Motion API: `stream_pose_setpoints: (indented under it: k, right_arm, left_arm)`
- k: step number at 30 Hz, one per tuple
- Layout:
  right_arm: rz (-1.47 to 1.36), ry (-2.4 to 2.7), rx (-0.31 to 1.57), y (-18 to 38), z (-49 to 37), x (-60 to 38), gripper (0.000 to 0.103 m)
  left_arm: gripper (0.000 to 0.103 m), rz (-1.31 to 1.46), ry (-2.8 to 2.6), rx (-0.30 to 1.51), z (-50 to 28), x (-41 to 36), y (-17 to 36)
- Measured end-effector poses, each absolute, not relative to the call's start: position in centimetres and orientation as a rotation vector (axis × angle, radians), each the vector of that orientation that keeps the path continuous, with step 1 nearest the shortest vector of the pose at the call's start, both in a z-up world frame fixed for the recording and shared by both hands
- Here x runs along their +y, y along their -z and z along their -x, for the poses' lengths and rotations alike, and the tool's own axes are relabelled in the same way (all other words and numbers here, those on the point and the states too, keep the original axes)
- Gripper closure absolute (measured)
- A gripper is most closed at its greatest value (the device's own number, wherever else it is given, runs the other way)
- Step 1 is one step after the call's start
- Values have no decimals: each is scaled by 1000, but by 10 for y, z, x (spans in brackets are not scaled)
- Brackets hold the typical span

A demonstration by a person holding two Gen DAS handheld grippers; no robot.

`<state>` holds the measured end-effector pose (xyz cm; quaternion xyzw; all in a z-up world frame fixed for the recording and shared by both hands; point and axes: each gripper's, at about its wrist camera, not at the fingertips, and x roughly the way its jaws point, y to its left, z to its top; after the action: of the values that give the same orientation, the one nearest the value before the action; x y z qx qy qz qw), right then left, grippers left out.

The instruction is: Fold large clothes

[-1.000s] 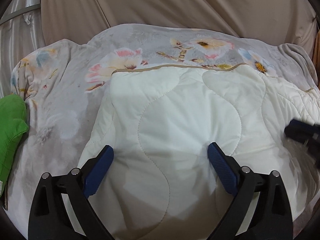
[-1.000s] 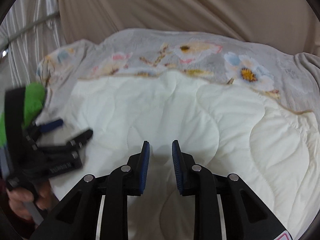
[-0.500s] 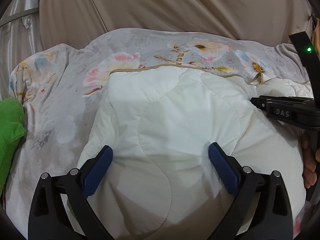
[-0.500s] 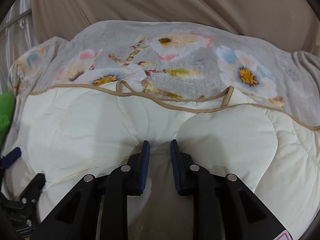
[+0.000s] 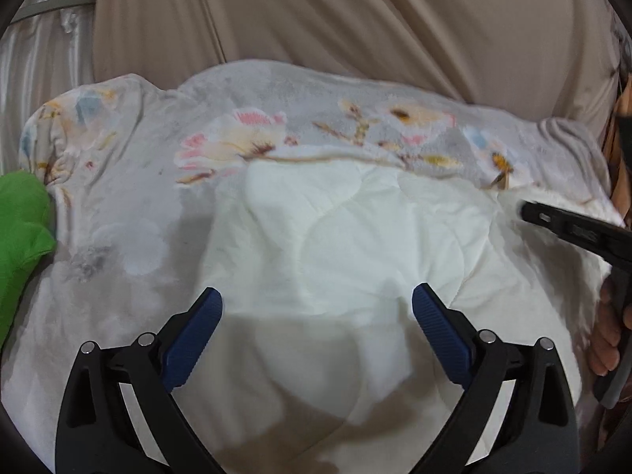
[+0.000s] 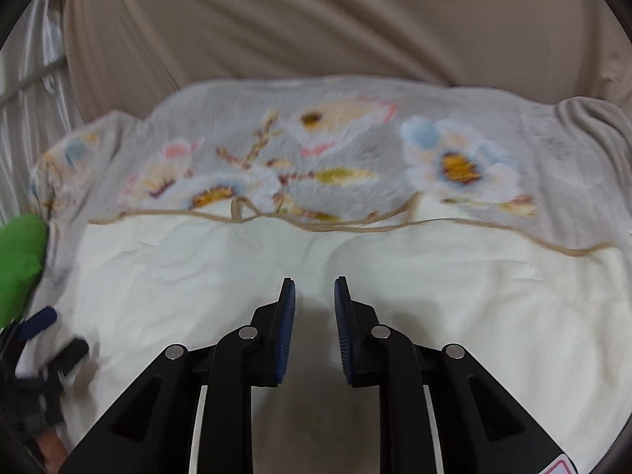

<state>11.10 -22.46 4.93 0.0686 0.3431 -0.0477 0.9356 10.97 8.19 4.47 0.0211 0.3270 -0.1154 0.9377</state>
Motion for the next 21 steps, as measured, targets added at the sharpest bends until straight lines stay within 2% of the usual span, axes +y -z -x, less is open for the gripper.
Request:
stream_pose_setpoints:
  k: [3, 7, 10, 11, 14, 17, 21]
  right_arm:
    - [-145, 179, 702, -61, -57, -266, 81]
    - [-287, 260, 748, -43, -2, -336, 81]
    - [-417, 230, 785, -18, -4, -373, 89]
    - [-422, 234, 790, -12, -9, -375, 93]
    - [-387, 270, 791, -4, -30, -371, 93]
    - [-324, 333, 775, -26, -36, -349, 86]
    - [-294, 111, 703, -61, -39, -290, 86]
  left_arm:
    - [8, -33, 226, 664, -99, 108, -57]
    - [8, 42, 246, 717, -88, 138, -52]
    - [8, 78, 248, 771, -85, 144, -37]
    - [8, 77, 241, 788, -85, 142, -30]
    - [6, 81, 213, 843, -94, 140, -5]
    - [7, 189, 226, 891, -99, 153, 1]
    - [8, 197, 189, 851, -86, 160, -13]
